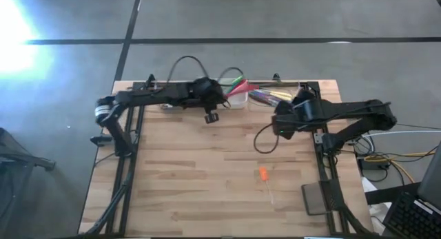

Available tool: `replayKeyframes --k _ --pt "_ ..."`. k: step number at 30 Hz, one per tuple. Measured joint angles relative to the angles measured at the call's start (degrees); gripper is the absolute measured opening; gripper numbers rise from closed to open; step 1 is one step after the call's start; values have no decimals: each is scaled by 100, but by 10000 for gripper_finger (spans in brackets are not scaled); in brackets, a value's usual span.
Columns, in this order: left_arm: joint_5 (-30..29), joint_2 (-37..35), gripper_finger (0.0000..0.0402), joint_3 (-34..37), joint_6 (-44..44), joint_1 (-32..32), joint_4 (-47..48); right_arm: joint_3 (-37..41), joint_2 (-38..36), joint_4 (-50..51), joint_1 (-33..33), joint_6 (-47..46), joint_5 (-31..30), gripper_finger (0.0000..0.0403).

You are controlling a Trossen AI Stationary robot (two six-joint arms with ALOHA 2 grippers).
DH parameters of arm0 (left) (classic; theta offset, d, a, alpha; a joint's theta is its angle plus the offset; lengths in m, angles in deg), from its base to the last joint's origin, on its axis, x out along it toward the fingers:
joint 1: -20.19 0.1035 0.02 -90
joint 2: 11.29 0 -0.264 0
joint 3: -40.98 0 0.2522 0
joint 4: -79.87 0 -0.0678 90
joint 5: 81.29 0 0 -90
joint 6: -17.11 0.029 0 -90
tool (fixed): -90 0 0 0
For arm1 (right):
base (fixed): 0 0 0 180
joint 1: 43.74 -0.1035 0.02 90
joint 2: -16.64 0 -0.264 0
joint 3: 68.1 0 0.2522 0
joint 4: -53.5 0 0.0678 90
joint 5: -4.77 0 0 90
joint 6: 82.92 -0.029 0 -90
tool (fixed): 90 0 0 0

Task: Pick & Place Kitchen Items
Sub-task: Put the red cooking spoon into the left transparent bin

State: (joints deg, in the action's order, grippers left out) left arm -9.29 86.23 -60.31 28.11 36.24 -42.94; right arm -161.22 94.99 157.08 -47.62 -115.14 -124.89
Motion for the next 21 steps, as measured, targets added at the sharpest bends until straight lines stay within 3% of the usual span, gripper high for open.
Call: replayKeyframes --k 6,12,21 --pt "277 -1366 52 1724 -111 402 -1497 901 -810 -64 -2 -646 -59 215" --pt "843 -2625 52 3431 406 965 -3124 1741 -1347 -647 0 -774 -77 215" --pt "1610 -3138 52 4639 627 2035 -3989 2147 -1450 -1088 2 -744 -77 215"
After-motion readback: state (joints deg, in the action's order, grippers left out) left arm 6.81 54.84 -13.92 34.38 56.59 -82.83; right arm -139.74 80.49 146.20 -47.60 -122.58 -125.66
